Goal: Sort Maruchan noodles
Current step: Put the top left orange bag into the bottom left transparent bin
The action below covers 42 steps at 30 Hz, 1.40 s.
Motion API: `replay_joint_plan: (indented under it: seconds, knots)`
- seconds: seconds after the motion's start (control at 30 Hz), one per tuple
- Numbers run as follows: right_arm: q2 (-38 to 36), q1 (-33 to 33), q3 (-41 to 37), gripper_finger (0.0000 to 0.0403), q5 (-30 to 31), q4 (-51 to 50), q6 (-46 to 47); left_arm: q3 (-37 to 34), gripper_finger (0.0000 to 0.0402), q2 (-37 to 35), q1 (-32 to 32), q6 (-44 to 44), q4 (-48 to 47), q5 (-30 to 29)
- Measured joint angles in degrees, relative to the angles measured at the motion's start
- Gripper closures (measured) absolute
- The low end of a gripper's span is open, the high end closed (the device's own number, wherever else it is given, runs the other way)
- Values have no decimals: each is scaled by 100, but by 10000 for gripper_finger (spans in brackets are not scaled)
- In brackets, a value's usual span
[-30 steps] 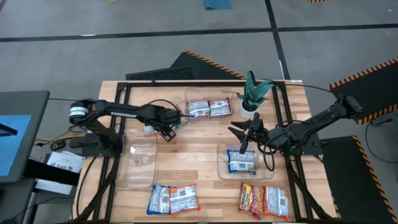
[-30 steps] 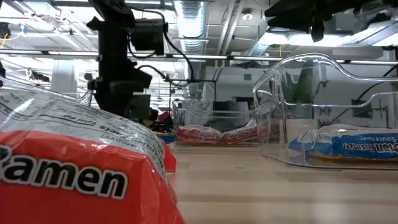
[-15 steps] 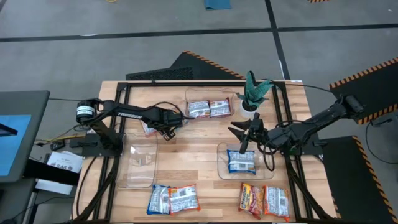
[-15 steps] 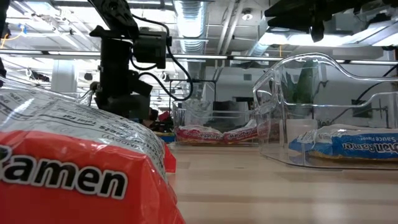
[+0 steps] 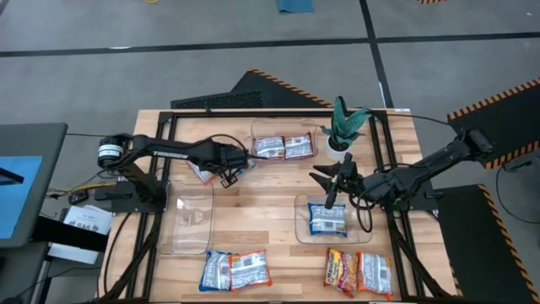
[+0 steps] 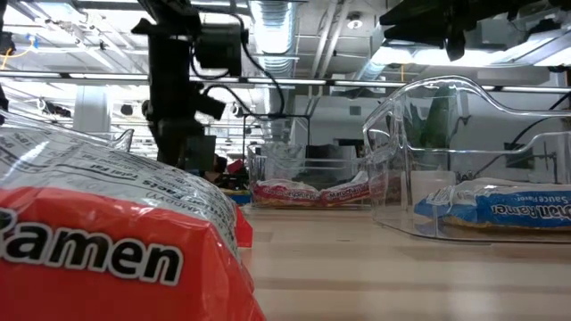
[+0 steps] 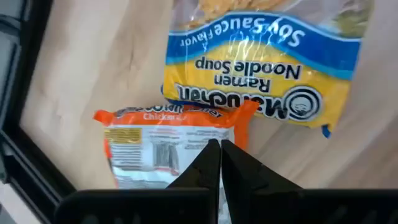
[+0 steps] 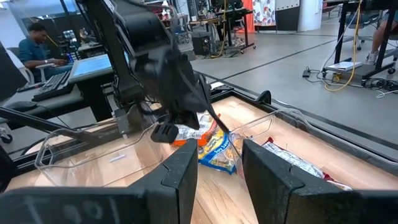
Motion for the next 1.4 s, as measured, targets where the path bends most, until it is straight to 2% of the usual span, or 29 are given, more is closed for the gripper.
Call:
replay_joint_plan:
  seconds: [0.23,0.33,0.5,0.7,0.83,1.0,1.4]
  knots:
    - [0,0,0,251,1,-10,61,202,401,-210,-2,-83,-113,23]
    - [0,0,0,251,0,-39,109,162,387,-210,52,-239,-209,40]
    - [0,0,0,251,0,-105,194,-23,319,-206,310,-364,-134,422]
    - [0,-20,0,251,0,-124,198,-39,221,-204,535,-265,10,559]
    - [0,-18,0,251,0,-124,199,-70,183,-72,568,-291,48,651]
    - [0,-17,1,251,0,-144,201,-370,172,-13,568,-375,425,860]
    - [0,-17,4,251,2,-119,203,-935,183,96,627,-487,966,647]
